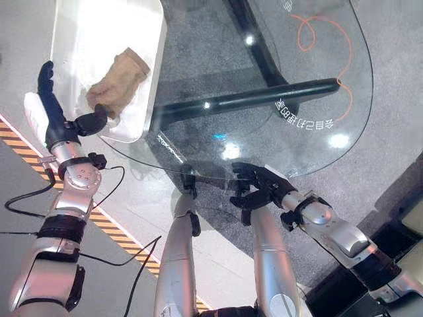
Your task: Wipe the table with a cloth and put it in the basket.
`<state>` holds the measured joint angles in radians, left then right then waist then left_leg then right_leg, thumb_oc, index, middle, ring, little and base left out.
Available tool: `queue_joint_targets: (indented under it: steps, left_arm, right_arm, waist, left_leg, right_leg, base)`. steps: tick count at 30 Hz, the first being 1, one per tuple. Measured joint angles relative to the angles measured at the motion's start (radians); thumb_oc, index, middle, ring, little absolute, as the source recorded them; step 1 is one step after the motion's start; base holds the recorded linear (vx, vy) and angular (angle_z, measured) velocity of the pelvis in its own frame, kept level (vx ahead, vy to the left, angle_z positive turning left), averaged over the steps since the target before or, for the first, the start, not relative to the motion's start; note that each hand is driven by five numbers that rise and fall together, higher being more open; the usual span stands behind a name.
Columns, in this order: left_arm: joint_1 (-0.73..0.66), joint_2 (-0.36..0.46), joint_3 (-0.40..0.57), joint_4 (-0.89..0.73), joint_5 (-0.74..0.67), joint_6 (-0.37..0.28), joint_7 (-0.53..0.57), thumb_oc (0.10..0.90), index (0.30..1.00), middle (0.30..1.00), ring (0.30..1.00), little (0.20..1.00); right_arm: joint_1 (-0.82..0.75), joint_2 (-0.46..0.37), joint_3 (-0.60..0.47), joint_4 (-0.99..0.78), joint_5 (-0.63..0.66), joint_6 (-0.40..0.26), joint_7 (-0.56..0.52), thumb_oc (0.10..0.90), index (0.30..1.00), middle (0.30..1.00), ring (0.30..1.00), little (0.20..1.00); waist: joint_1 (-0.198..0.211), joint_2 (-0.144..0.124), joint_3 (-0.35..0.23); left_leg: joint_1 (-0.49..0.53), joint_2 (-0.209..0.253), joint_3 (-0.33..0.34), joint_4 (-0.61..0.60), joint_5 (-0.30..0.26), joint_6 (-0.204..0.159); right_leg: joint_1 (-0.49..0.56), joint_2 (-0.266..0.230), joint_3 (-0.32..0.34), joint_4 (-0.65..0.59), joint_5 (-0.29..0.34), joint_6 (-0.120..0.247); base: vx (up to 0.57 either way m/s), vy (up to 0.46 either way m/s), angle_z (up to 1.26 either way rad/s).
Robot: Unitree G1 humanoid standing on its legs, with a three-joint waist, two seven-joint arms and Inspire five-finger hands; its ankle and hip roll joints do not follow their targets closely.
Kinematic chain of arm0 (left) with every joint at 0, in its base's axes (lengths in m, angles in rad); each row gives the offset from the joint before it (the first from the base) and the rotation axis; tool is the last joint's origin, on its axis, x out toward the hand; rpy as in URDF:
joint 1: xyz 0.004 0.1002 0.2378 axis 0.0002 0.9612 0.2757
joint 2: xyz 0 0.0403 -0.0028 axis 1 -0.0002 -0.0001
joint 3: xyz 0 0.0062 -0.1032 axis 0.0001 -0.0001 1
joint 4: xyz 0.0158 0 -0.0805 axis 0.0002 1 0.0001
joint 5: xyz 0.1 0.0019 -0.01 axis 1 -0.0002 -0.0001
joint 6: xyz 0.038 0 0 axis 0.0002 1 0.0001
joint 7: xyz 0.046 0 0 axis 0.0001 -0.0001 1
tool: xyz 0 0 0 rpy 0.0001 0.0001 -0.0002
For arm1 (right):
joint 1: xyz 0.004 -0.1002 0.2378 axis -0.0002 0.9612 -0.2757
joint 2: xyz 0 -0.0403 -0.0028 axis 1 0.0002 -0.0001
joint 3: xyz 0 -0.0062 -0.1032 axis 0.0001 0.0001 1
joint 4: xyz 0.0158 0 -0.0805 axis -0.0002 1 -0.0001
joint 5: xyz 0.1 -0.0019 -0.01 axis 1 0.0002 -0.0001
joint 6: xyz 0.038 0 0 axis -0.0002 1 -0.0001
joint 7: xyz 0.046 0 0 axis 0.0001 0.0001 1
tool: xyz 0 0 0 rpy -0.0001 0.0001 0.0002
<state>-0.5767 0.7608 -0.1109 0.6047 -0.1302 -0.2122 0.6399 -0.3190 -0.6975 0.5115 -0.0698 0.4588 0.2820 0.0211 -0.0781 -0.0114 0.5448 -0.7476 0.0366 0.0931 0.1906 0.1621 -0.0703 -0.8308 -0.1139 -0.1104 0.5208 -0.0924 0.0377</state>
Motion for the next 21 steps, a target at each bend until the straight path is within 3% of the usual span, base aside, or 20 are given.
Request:
queue_joint_targets:
  steps: [8, 12, 21]
  left_arm:
    - [0.190, -0.018, 0.069, -0.044, -0.125, -0.040, -0.091, 0.800, 0.900, 0.900, 0.900, 0.900]
    - [0.274, -0.118, 0.110, -0.051, -0.319, -0.052, -0.187, 0.800, 0.900, 0.900, 0.900, 0.900]
    - [0.403, -0.307, 0.118, 0.007, -0.530, -0.027, -0.379, 0.800, 0.900, 0.900, 0.900, 0.900]
  right_arm:
    - [0.090, 0.036, -0.025, 0.015, -0.029, -0.057, 0.023, 0.800, 0.900, 0.900, 0.900, 0.900]
    - [0.137, 0.052, -0.047, 0.085, -0.063, -0.118, 0.043, 0.800, 0.900, 0.900, 0.900, 0.900]
    - [0.216, 0.131, -0.079, 0.311, -0.065, -0.183, 0.064, 0.800, 0.900, 0.900, 0.900, 0.900]
  waist:
    - [0.028, -0.003, 0.001]
    - [0.048, -0.003, 0.000]
    - [0.074, 0.000, -0.001]
  left_leg:
    - [0.145, 0.013, -0.022, -0.056, 0.015, -0.008]
    - [0.272, 0.014, -0.022, -0.090, 0.009, -0.014]
    - [0.460, 0.027, -0.026, -0.139, -0.001, -0.025]
  right_leg:
    - [0.147, 0.012, -0.030, -0.040, -0.009, -0.003]
    - [0.269, 0.015, -0.031, -0.069, -0.028, 0.005]
    - [0.458, 0.029, -0.044, -0.113, -0.041, 0.002]
  base:
    - [-0.05, -0.136, 0.05]
    - [-0.03, -0.121, 0.00]
    - [0.01, -0.087, 0.01]
